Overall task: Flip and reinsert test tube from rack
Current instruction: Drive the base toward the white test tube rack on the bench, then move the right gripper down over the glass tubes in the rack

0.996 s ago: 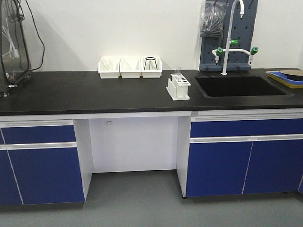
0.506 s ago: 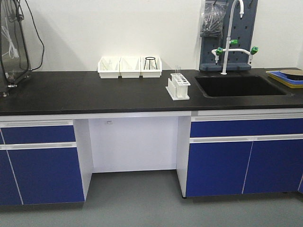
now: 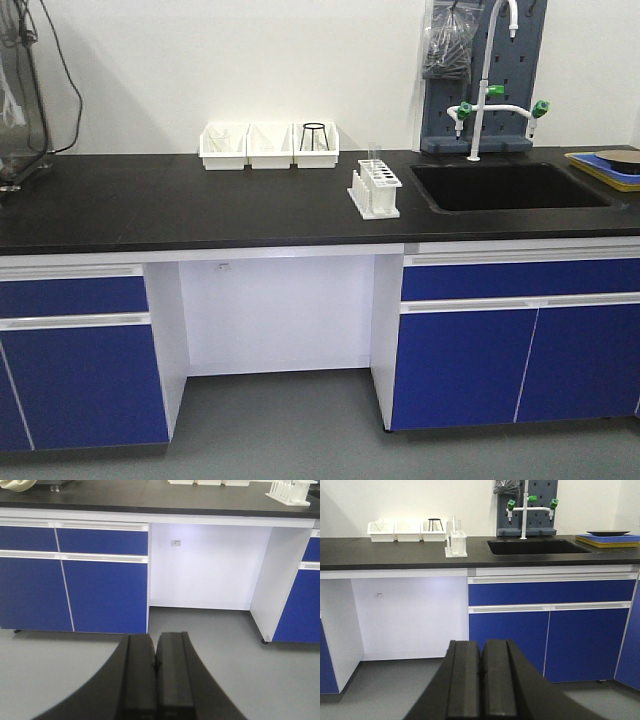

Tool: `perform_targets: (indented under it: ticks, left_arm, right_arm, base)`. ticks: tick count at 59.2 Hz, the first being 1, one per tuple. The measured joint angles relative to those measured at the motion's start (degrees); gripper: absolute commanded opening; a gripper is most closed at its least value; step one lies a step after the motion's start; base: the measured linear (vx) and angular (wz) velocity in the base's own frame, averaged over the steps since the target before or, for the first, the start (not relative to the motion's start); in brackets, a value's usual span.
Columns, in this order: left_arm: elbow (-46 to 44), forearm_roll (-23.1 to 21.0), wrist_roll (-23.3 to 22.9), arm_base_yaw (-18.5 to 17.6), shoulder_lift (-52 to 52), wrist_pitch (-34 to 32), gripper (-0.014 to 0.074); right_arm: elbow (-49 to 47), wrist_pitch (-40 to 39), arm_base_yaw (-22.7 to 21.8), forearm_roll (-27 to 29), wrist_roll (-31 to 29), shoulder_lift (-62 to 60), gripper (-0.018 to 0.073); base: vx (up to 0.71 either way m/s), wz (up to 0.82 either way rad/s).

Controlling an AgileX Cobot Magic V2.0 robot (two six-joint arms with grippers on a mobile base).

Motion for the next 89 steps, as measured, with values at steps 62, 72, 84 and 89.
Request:
perform_targets:
  ticks: [62,72,84,89]
  left_arm:
    - [0.0,0.0,0.0,0.0,0.0,0.0,-0.0006]
    - [0.0,0.0,0.0,0.0,0.0,0.0,-0.0006]
    - [0.0,0.0,0.0,0.0,0.0,0.0,-0.0006]
    - [0.0,0.0,0.0,0.0,0.0,0.0,-0.0006]
  right_arm:
    - [0.0,0.0,0.0,0.0,0.0,0.0,-0.0009]
    - [0.0,0.0,0.0,0.0,0.0,0.0,-0.0009]
    - [0.0,0.0,0.0,0.0,0.0,0.0,-0.0009]
    - [0.0,0.0,0.0,0.0,0.0,0.0,-0.0009]
  base:
    - [0.48,0.02]
    - [0.52,0.05]
    - [0.50,0.03]
    - [0.48,0.03]
